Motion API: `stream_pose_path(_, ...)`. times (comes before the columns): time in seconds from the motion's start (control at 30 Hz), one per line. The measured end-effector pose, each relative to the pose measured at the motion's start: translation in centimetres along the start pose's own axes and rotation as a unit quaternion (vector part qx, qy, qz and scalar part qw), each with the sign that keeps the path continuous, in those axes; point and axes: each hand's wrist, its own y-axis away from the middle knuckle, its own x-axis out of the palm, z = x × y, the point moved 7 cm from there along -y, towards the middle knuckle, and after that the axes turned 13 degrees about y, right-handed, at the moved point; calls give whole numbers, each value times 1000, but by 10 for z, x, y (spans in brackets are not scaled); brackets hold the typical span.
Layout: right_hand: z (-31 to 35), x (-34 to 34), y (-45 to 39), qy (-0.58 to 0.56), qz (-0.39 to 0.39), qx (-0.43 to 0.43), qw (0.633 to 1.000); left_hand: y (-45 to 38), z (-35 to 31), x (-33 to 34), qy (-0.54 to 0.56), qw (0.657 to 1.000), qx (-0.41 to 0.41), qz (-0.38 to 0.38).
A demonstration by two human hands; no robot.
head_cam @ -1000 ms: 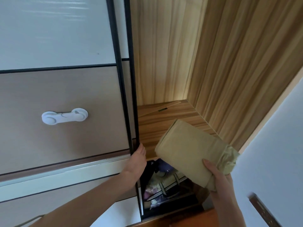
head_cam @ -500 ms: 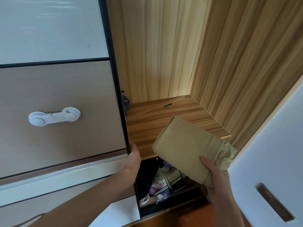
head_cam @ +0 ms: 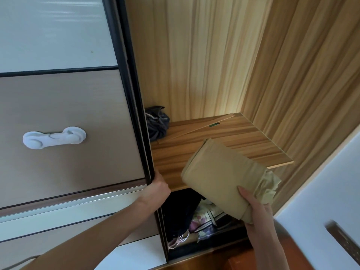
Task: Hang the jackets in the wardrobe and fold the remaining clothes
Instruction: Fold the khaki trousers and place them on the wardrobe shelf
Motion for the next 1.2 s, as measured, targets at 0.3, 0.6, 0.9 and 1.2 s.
stream_pose_path(0.3, -19, 4, -3, 19, 1, -2, 1000, 18, 19, 5, 129, 991, -5, 29)
stream_pose_path(0.6, -8, -6, -2, 36, 2, -6, 999, 19, 27, -9, 166, 983, -49, 62)
stream_pose_path(0.9, 28, -12, -32, 114, 58, -19, 992, -12, 7, -41, 951, 109, -286, 44)
stream_pose_path(1.2, 55, 7, -117, 219, 185, 15, 958, -78, -3, -52, 975, -41, -201, 82)
